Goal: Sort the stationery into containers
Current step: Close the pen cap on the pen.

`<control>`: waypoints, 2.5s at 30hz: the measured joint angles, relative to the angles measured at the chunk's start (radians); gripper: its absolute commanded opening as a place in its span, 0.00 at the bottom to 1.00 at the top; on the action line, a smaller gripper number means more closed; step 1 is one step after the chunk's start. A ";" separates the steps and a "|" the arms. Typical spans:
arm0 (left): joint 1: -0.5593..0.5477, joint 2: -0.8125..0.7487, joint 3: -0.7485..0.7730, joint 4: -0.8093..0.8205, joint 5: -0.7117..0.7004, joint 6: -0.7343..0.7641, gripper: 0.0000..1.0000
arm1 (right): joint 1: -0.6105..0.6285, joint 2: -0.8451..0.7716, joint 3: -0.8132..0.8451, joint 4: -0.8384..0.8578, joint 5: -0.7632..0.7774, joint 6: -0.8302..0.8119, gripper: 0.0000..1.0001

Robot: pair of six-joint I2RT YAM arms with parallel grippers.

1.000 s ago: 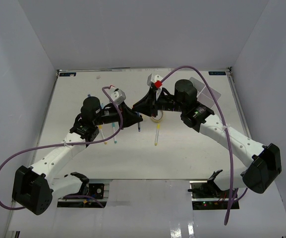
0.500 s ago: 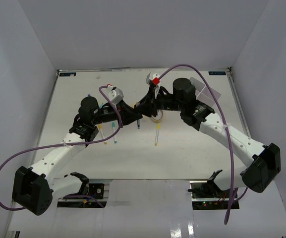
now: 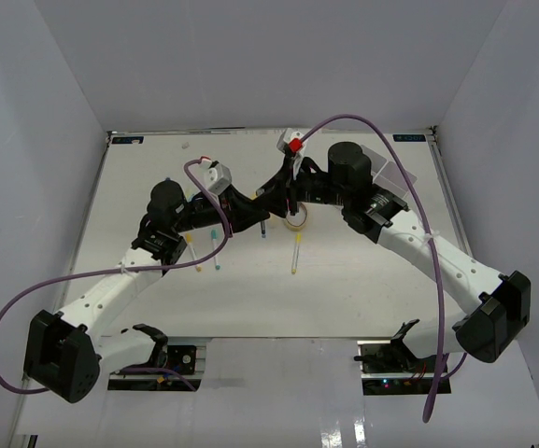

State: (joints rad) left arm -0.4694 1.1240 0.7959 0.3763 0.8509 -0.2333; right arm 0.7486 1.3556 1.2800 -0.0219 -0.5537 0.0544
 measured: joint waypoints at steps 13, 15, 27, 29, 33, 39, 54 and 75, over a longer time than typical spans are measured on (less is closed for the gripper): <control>0.000 0.034 0.032 0.008 0.013 -0.003 0.00 | -0.009 -0.014 -0.011 0.023 0.023 0.030 0.40; 0.000 0.035 0.033 0.007 0.013 -0.004 0.00 | -0.008 -0.021 -0.019 0.030 0.022 0.034 0.35; 0.000 0.058 0.042 0.005 0.013 -0.012 0.00 | -0.009 -0.022 -0.028 0.042 0.012 0.047 0.19; 0.001 0.061 0.045 0.005 0.016 -0.012 0.00 | -0.009 -0.022 -0.028 0.043 0.013 0.047 0.19; 0.001 0.066 0.050 0.004 0.022 -0.016 0.00 | -0.010 -0.022 -0.028 0.043 0.013 0.047 0.18; 0.002 0.074 0.056 0.002 0.025 -0.022 0.00 | -0.013 -0.022 -0.028 0.043 0.015 0.047 0.16; 0.002 0.081 0.056 0.001 0.028 -0.030 0.00 | -0.013 -0.022 -0.028 0.043 0.021 0.046 0.08; -0.001 0.062 0.056 -0.016 0.029 -0.035 0.00 | -0.015 -0.037 -0.046 0.054 0.032 0.047 0.48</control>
State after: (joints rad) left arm -0.4702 1.1862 0.8524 0.3603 0.8799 -0.2680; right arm 0.7334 1.3190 1.2339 0.0322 -0.5220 0.1013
